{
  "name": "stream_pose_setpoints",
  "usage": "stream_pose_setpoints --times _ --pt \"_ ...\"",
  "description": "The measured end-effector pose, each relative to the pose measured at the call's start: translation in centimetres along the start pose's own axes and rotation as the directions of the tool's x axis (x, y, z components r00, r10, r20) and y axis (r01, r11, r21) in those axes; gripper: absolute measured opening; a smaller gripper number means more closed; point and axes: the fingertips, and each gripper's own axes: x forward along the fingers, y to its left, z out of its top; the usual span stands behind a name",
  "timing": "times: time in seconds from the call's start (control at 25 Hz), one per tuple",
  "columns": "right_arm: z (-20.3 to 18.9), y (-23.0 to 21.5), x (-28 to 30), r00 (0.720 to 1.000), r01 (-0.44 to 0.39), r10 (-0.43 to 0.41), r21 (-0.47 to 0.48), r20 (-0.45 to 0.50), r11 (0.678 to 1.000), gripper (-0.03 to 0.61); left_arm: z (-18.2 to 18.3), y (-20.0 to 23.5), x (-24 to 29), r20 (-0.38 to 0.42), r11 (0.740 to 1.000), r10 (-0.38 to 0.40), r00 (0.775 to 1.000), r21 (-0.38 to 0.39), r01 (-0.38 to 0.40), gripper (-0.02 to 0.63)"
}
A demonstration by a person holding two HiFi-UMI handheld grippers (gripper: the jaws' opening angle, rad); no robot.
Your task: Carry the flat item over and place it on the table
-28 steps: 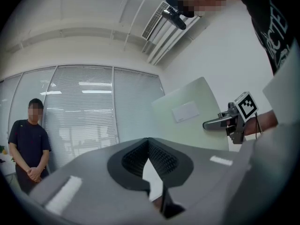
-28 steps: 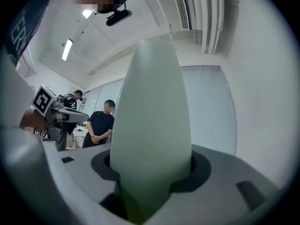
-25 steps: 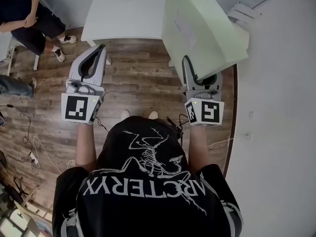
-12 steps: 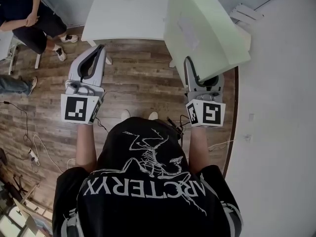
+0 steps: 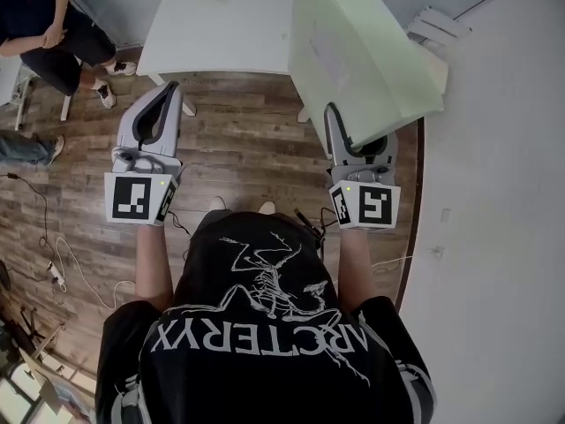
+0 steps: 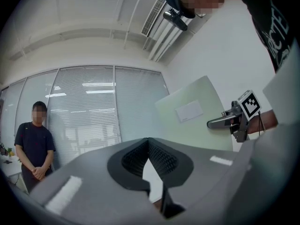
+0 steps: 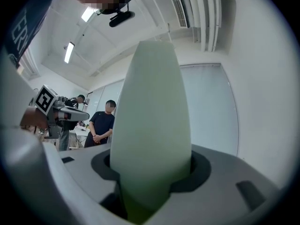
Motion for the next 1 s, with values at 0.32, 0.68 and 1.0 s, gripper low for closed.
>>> stream_pose_setpoints --times 0.32,0.68,1.0 --pt "-1.7 -2.5 1.6 0.999 -0.033 0.033 0.016 -0.013 0.999 0.255 -0.9 -1.1 2.2 -0.034 1.0 0.027 0.999 -0.001 -0.027 0.011" --pt "-3.1 -1.8 8.8 1.0 0.008 -0.008 0.019 -0.013 1.0 0.255 -3.5 3.2 7.1 -0.034 1.0 -0.012 0.999 -0.012 0.012 0.011" --pt "-3.4 0.5 21.2 0.996 0.065 -0.064 0.015 -0.059 0.998 0.255 -6.8 12.8 14.8 -0.033 0.995 -0.092 0.995 -0.04 0.09 0.011"
